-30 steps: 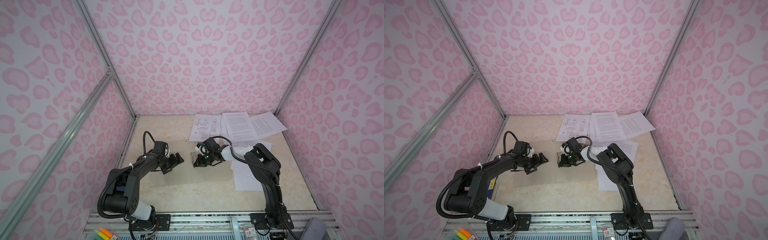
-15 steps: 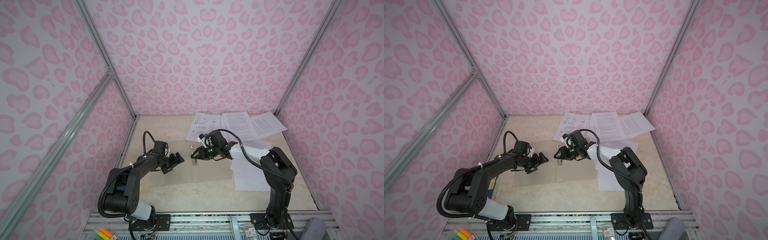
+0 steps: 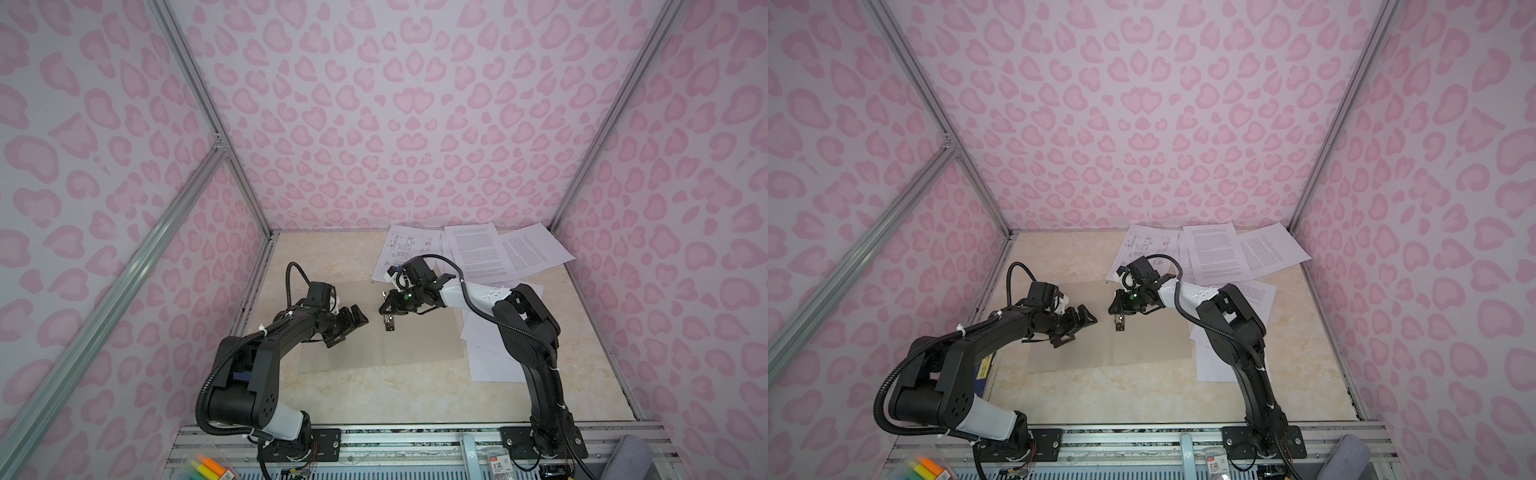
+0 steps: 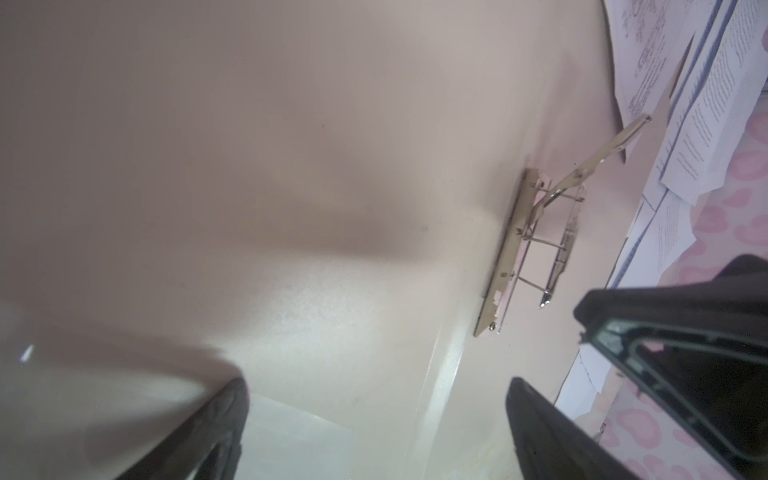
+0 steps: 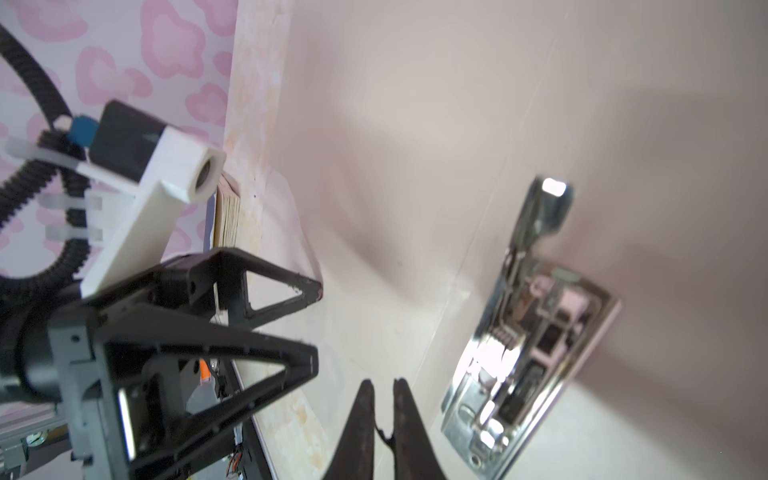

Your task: Put the files into the folder

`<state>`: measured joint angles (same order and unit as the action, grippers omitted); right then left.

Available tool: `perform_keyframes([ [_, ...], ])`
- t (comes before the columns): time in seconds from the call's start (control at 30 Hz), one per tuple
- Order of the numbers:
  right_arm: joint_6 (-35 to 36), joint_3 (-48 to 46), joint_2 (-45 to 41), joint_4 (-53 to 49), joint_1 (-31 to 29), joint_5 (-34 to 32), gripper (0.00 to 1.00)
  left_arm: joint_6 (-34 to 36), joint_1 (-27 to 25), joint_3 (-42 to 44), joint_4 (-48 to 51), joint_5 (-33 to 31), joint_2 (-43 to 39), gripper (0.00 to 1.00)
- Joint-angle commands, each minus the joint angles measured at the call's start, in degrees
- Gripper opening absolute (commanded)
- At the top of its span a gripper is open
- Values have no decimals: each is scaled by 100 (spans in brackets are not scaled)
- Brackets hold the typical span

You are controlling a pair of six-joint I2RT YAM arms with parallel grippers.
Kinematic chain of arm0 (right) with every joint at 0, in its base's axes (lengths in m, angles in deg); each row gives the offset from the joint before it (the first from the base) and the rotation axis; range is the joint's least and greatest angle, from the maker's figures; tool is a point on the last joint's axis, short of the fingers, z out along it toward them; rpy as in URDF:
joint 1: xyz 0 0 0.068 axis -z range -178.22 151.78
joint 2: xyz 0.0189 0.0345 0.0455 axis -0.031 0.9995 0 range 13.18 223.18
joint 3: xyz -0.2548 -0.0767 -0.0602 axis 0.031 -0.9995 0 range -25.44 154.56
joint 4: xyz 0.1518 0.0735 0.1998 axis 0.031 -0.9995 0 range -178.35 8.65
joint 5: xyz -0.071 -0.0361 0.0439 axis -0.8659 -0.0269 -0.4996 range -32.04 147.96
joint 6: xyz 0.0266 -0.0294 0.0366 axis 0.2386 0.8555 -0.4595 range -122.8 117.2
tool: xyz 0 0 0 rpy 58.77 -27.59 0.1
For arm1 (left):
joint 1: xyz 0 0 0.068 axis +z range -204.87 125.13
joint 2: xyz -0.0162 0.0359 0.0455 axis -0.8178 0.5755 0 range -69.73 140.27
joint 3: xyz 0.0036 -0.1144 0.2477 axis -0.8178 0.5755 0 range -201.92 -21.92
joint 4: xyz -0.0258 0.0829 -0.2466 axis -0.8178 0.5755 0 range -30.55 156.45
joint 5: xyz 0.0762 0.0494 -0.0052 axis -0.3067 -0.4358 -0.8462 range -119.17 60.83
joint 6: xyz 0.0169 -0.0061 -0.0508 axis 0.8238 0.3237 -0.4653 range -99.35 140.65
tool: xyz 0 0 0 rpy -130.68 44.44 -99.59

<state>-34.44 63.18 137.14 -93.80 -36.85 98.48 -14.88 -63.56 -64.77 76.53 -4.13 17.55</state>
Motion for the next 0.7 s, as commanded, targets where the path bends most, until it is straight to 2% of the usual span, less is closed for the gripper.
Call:
perform_keyframes([
  [0.0,199,424,354,-332,95,-174,15,25,7,80,257,-410,53,98],
  [0.17,372,1064,914,-519,311,-111,25,-24,7,25,207,-309,95,98],
  [0.23,481,1210,932,-555,349,19,28,-24,7,-1,221,-289,74,98],
  [0.37,759,1371,782,-705,399,-31,41,-23,7,-42,235,-272,70,98],
  [0.47,812,1521,776,-878,523,125,44,-32,3,-76,190,-123,75,98],
  [0.57,883,1237,370,-816,660,84,48,-46,-34,-107,70,185,-180,98],
  [0.67,952,736,-139,-816,943,-484,58,-33,-172,-312,79,366,-650,98],
])
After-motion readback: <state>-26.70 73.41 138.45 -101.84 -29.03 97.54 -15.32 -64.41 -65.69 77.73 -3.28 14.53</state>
